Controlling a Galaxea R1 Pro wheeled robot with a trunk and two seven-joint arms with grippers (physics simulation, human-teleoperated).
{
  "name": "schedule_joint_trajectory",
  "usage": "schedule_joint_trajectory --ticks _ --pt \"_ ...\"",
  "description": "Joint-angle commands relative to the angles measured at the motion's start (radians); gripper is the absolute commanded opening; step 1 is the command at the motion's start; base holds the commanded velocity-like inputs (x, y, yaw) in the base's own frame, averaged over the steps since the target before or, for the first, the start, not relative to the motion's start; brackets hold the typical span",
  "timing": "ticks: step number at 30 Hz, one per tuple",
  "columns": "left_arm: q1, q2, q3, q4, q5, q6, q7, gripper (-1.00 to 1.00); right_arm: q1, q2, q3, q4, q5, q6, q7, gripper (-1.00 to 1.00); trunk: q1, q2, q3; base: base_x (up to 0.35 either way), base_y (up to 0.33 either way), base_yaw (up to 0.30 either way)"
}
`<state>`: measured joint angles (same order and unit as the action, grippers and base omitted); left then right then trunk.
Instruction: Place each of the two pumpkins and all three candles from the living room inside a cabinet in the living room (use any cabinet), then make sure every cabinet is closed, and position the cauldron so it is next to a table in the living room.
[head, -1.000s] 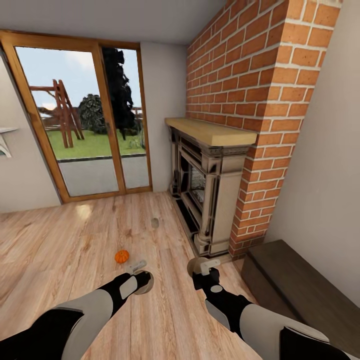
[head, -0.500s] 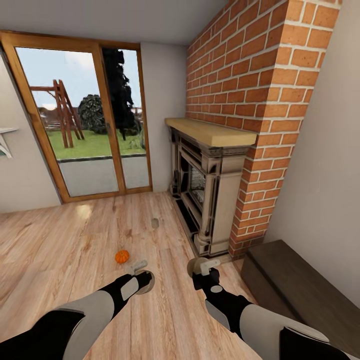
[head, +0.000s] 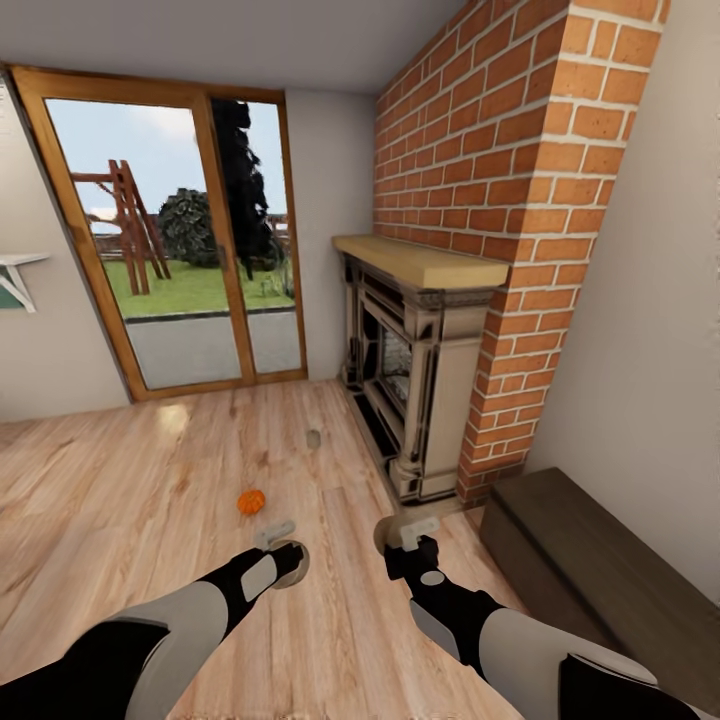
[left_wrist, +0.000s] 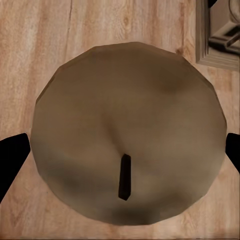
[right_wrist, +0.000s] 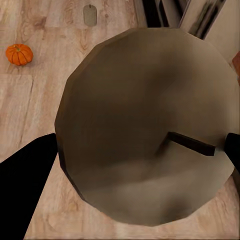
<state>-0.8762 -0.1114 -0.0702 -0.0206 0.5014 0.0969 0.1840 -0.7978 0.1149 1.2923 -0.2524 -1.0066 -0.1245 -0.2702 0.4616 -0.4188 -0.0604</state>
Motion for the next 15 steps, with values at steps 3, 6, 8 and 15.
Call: schedule_joint_trajectory --ticks 3,6,8,15 --pt "0.0 0.0 -0.008 -0.002 0.006 0.006 0.006 -1.0 -0.001 0.0 0.009 -0.001 -0.009 -0.004 -0.004 -1.0 0.0 -0.002 -0.002 -0.327 0.08 0.0" --pt "-0.001 -0.001 -0.008 -0.002 0.006 0.006 0.006 -1.0 -0.001 0.0 0.009 -0.001 -0.009 -0.004 -0.004 -1.0 0.0 -0.002 -0.002 -0.328 0.081 0.0" --pt "-0.001 -0.001 -0.008 -0.002 0.006 0.006 0.006 -1.0 -0.001 0.0 0.009 -0.001 -0.009 -0.004 -0.004 -1.0 0.0 -0.002 -0.002 -0.307 0.104 0.0" --pt "0.0 -0.001 -0.008 -0.002 0.006 0.006 0.006 -1.0 -0.001 0.008 0.01 -0.011 -0.008 -0.006 -0.004 -1.0 0.0 -0.002 -0.002 -0.081 0.236 0.0"
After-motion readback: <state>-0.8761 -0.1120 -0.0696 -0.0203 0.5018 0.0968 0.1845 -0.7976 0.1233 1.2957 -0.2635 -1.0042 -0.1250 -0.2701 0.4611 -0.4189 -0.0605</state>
